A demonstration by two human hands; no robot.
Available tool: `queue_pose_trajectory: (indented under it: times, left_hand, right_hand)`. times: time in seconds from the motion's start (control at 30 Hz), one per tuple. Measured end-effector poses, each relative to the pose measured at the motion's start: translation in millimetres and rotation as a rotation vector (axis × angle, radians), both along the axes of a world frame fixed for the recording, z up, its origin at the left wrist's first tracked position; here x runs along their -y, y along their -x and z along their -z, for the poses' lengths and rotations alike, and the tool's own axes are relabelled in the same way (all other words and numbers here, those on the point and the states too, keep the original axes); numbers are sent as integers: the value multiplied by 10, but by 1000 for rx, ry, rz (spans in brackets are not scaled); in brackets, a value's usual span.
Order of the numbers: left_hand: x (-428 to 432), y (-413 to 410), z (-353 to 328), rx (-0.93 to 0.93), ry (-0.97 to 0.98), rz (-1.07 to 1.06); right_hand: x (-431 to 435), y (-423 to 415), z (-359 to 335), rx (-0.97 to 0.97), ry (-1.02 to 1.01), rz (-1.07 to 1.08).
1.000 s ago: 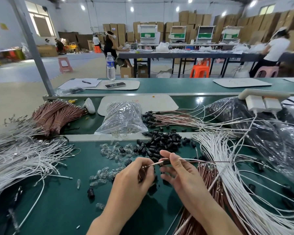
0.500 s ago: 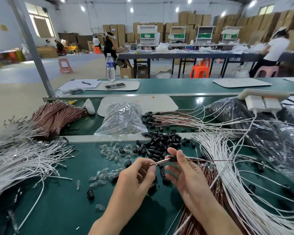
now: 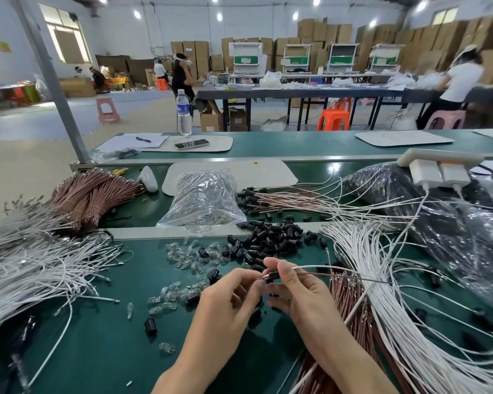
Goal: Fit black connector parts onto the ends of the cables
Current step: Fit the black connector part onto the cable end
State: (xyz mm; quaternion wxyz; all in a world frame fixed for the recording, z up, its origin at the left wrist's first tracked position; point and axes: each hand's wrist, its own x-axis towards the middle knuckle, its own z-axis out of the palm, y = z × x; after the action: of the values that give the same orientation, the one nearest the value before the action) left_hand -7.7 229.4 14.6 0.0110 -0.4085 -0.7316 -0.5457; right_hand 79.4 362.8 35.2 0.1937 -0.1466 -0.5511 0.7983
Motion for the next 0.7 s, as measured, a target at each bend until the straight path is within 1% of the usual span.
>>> queue_pose_trajectory:
  times: [0.13, 0.27, 0.43, 0.7]
  left_hand:
    - [4, 18, -5, -22, -30, -52]
    - [5, 12, -5, -43, -11, -41]
    - [-10, -4, -21, -61, 17, -62]
    - [-22, -32, -21, 30, 15, -37]
  right_hand:
    - [-7, 12, 20, -24, -9, -18]
    - [-14, 47, 86, -30, -88, -36]
    - [-60, 70, 136, -76, 15, 48]
    - [-51, 22, 87, -72, 11, 118]
